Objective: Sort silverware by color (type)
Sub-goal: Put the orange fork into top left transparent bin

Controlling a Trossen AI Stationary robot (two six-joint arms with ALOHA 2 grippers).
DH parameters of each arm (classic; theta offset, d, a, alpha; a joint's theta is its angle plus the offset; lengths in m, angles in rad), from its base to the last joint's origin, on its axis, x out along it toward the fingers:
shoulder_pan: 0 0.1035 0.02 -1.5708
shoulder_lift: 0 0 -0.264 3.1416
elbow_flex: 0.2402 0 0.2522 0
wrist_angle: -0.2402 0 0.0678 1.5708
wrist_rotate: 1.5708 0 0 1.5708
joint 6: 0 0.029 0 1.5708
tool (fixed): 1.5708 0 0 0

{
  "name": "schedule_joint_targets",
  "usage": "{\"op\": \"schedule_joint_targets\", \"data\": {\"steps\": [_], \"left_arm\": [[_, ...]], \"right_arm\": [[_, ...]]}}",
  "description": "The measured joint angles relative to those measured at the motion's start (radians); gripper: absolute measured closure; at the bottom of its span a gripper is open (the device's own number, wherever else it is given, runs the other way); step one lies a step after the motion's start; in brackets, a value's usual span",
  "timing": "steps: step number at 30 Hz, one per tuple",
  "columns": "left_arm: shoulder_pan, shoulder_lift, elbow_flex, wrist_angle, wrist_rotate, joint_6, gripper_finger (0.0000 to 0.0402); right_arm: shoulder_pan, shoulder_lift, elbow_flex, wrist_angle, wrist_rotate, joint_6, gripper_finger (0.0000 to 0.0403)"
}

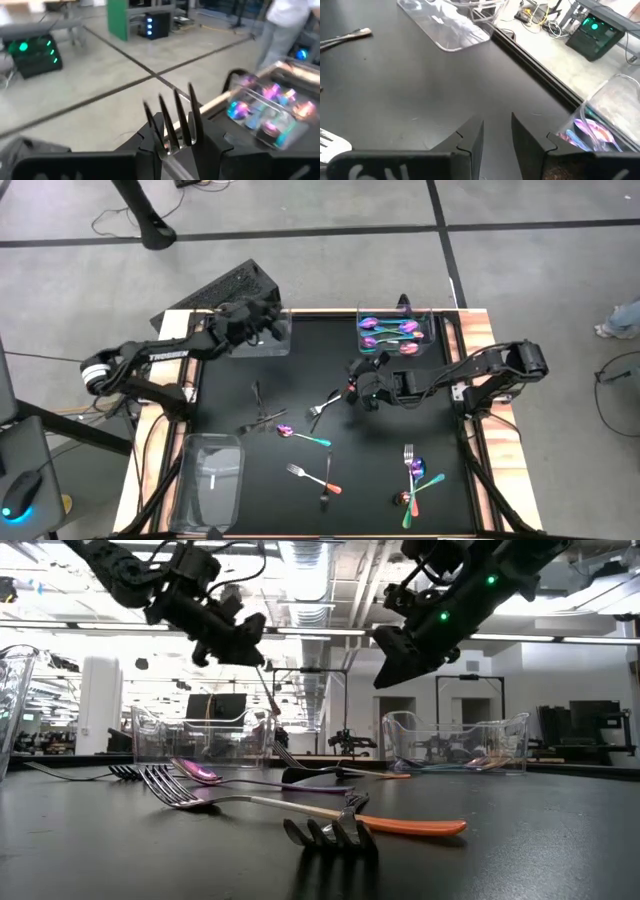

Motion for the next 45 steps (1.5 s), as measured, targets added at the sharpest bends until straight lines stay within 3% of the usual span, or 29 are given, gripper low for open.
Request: {"op": "schedule_joint_targets", "data": {"steps": [5,14,21,27,30,35,45], "left_arm": [[0.067,-0.021,-0.059,-0.01,0.015,-0.103,0.033],[0.102,-0.022,-0.085,-0.026,0.067,-0.233,0.023],[0.102,-0.023,-0.085,-0.023,0.132,-0.204,0.0175],[0.083,-0.023,-0.085,0.026,0.451,-0.097,0.0173],[0.051,-0.032,-0.085,0.038,0.531,-0.054,0.0175],[-0.017,-0.049,-0.083,0.029,0.499,0.055,0.0176],[-0.149,-0.05,-0.084,-0.008,0.402,0.144,0.0176]], "right_arm": [[0.0,0.0,0.0,-0.017,0.0,0.009,0.0278],[-0.018,0.003,-0.001,-0.027,-0.026,0.067,0.0278],[-0.119,0.123,-0.001,0.067,-0.356,0.027,0.0278],[-0.145,0.265,0.021,0.17,-0.577,-0.107,0.0277],[-0.142,0.303,0.058,0.159,-0.616,-0.138,0.0277],[-0.125,0.302,0.096,0.077,-0.623,-0.166,0.0277],[-0.101,0.164,0.107,-0.125,-0.625,-0.167,0.0277]]}}
